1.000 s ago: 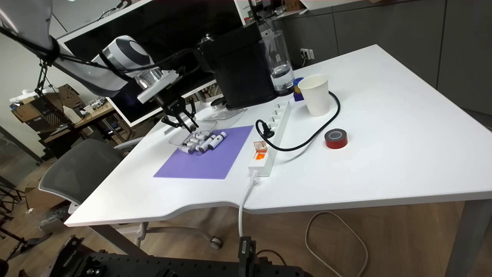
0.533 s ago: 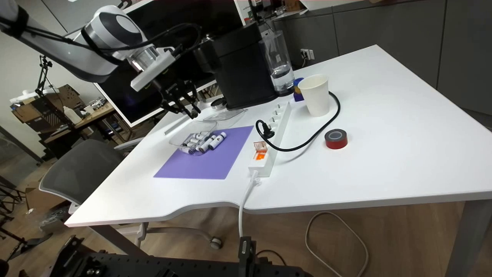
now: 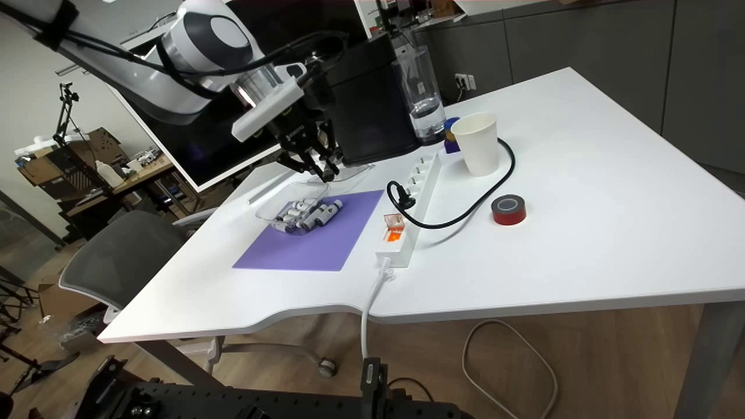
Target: Move a bottle from the container to the mat
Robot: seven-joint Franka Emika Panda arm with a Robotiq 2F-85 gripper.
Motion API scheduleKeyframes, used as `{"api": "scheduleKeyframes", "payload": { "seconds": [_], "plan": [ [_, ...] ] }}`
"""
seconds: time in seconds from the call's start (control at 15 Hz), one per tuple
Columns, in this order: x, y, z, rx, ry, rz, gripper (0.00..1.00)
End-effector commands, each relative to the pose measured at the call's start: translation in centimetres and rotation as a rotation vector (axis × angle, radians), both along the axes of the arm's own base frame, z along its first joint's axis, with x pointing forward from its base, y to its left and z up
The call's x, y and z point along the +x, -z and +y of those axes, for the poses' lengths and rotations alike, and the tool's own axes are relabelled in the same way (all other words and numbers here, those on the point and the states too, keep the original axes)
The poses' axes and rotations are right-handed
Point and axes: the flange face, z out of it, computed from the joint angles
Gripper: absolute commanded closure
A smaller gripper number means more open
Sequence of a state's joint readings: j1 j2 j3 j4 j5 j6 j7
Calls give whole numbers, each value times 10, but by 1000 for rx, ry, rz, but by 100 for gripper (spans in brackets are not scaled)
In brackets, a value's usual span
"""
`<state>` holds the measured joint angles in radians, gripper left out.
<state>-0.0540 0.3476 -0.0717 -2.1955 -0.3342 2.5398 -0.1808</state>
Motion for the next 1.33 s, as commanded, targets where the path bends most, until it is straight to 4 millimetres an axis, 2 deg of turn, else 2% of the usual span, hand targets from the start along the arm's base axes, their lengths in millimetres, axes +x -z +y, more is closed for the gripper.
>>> {"api": "scheduleKeyframes", "payload": {
  "seconds": [0.0,0.4,0.47,0.53,0.6,0.67,1.0,1.13,1.27],
  "plan": [
    [-1,23,-5,-1,20,39,93],
    [-8,69,-10,-5,31,116,93],
    [-8,75,-10,-2,34,130,84],
    [-9,80,-11,-2,39,140,47],
    [-9,83,-10,-3,39,149,46],
    [-9,84,-9,-2,40,154,40],
    [-16,70,6,8,41,152,6],
    [-21,58,16,5,70,158,0],
    [-25,42,25,0,109,147,0]
  ]
}}
